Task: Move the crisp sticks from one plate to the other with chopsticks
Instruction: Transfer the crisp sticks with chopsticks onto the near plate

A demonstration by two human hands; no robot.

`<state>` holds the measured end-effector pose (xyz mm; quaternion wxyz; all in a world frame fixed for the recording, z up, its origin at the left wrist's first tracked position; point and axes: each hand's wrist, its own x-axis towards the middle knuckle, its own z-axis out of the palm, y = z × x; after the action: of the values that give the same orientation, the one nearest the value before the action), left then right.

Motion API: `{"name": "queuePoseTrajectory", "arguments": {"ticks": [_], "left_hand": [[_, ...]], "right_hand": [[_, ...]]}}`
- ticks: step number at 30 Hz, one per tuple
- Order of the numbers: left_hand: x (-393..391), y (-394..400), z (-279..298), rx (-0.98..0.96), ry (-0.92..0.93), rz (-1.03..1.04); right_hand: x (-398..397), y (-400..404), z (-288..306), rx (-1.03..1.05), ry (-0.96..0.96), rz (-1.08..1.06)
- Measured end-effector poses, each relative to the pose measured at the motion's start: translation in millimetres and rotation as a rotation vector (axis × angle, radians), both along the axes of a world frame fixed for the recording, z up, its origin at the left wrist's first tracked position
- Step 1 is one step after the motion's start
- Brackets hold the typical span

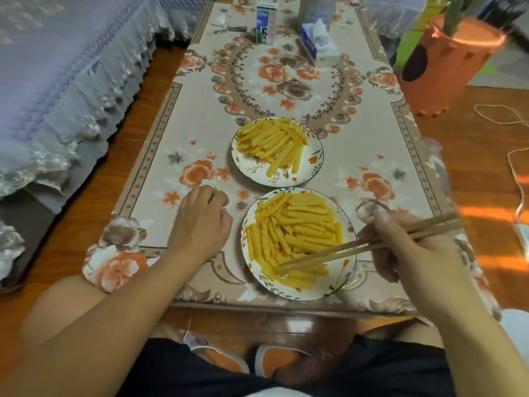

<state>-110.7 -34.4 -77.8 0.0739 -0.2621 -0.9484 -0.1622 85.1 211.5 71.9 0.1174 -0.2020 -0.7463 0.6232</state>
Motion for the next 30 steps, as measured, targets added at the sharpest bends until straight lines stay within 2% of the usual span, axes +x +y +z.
{"name": "queuePoseTrajectory", "arguments": {"ticks": [3, 5, 12, 16, 19, 24, 30], "left_hand": [[3.8, 2.0, 2.5, -0.045, -0.005, 0.011], [10.9, 3.3, 2.4, -0.073, -0.038, 0.014], [17.7, 1.6, 7.0, -0.03, -0.08, 0.023], [14.1, 2.5, 7.5, -0.034, -0.092, 0.04], [13.1, 4.4, 8.1, -0.04, -0.099, 0.062], [13.3, 3.8, 7.0, -0.034, -0.089, 0.067], [11.7, 2.2, 4.8, -0.04, -0.076, 0.081]], "right_hand": [[-6.4, 20.3, 6.7, -0.127, 0.076, -0.172], [-17.3, 27.5, 11.0, -0.114, 0.114, -0.204], [-105.9, 10.7, 5.5, 0.139, 0.106, -0.184], [-149.1, -1.3, -11.3, 0.323, 0.15, -0.282], [-169.1, -13.0, -23.7, 0.383, 0.134, -0.281], [-167.1, -11.9, -21.7, 0.274, 0.086, -0.341], [-142.3, 24.5, -4.4, -0.109, 0.092, -0.47]]}}
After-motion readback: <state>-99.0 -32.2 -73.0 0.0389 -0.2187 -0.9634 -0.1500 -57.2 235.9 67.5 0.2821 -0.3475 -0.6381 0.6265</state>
